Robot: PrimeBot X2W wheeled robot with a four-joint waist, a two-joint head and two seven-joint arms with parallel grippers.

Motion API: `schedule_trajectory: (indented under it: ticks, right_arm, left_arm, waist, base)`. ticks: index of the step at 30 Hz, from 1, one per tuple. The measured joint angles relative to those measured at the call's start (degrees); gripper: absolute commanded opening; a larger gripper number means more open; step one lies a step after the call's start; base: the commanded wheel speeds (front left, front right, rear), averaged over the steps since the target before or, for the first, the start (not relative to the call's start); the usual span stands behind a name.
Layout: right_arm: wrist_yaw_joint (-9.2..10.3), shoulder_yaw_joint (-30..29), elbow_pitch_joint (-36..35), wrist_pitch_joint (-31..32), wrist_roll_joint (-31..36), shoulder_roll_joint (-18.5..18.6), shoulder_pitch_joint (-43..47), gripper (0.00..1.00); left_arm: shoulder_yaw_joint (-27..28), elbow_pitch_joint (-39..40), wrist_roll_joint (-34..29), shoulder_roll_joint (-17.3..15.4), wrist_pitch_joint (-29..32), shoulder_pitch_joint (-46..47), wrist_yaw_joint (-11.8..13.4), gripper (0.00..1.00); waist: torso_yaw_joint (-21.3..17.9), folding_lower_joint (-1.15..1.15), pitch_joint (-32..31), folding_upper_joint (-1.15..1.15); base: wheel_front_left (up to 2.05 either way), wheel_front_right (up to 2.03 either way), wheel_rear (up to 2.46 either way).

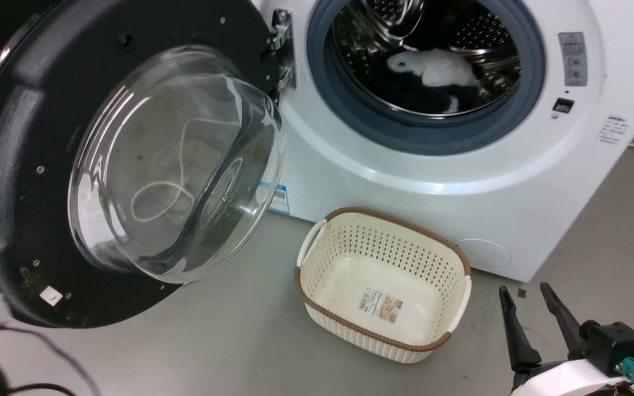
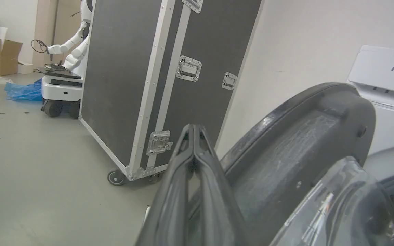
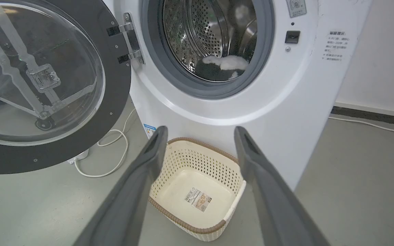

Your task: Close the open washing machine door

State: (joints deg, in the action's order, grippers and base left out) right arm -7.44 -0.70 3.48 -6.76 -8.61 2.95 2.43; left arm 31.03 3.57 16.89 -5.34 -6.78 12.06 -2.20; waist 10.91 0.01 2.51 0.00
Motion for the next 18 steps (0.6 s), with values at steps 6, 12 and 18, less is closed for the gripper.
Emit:
schedule_trajectory:
  ticks: [6,12,18]
  right_arm:
    - [0.00,-0.3,0.5,-0.6,0.0,0.0,-0.1,1.00]
    - [0.00,-0.8,1.1,-1.3,0.0,0.0,-0.4,1.00]
    - [0.00,-0.8,1.6,-2.1,0.0,0.0,-0.9,1.00]
  left_arm:
    - [1.0,-7.8,-1.7,-6.9,1.5,0.9,-0.3,0.00]
    - [-3.1,-13.7,-1.9,-13.4,5.7,1.2,-1.6,0.00]
    - [-11.7,-15.7,4.3,-18.9,9.8,0.9,-2.1,0.00]
  waist:
    - [0.7,0.00,2.2,0.00]
    - [1.4,0.00,4.3,0.00]
    - [2.4,0.00,5.5,0.00]
  base:
    - [0.00,0.00,0.00]
    - [0.00,0.00,0.00]
    - [0.00,0.00,0.00]
